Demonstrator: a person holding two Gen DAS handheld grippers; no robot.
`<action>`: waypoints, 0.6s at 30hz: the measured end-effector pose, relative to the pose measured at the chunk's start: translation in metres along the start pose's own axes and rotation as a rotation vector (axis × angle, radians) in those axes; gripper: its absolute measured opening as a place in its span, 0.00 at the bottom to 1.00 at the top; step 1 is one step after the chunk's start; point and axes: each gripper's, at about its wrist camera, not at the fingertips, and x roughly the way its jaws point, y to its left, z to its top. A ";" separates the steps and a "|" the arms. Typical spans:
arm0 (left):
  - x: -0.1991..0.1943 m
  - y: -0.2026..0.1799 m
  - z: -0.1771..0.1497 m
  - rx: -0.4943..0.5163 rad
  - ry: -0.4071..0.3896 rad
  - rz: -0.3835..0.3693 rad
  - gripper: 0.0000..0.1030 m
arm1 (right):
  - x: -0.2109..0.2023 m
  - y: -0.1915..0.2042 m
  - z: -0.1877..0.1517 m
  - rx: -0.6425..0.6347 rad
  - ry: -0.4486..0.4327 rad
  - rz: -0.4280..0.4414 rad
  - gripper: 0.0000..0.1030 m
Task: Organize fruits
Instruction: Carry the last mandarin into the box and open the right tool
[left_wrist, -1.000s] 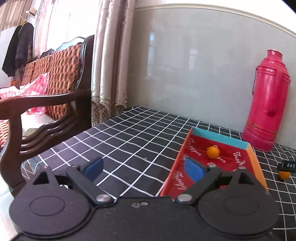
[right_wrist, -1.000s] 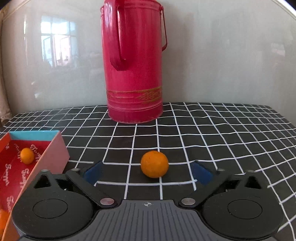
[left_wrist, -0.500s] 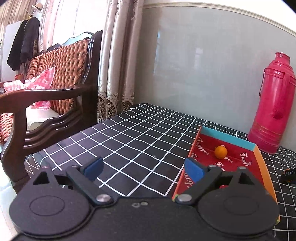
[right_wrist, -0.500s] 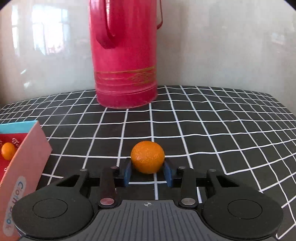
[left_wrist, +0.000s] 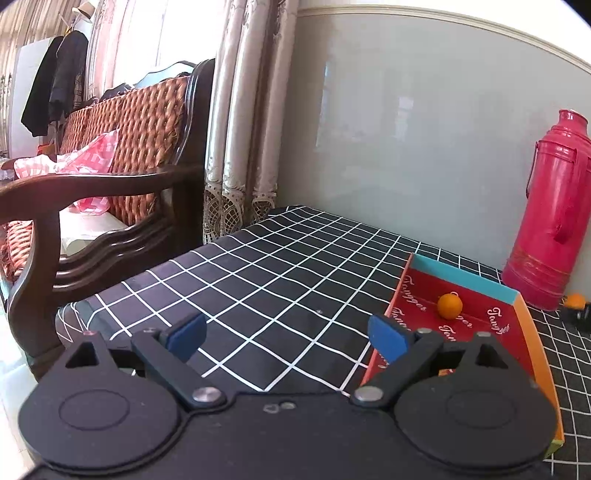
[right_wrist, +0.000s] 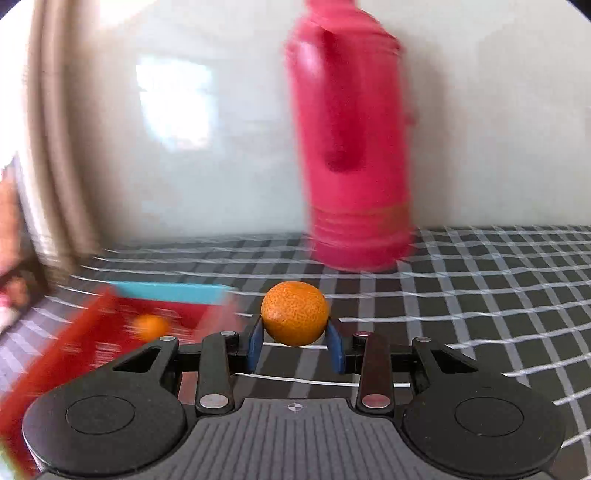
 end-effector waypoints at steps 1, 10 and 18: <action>-0.001 0.000 0.000 0.002 -0.001 0.001 0.86 | -0.003 0.008 0.000 -0.015 -0.004 0.034 0.36; -0.003 0.008 -0.001 0.005 -0.010 0.022 0.86 | 0.000 0.071 -0.020 -0.169 0.067 0.203 0.36; -0.002 0.012 0.001 -0.003 -0.010 0.027 0.87 | 0.002 0.091 -0.039 -0.242 0.099 0.183 0.66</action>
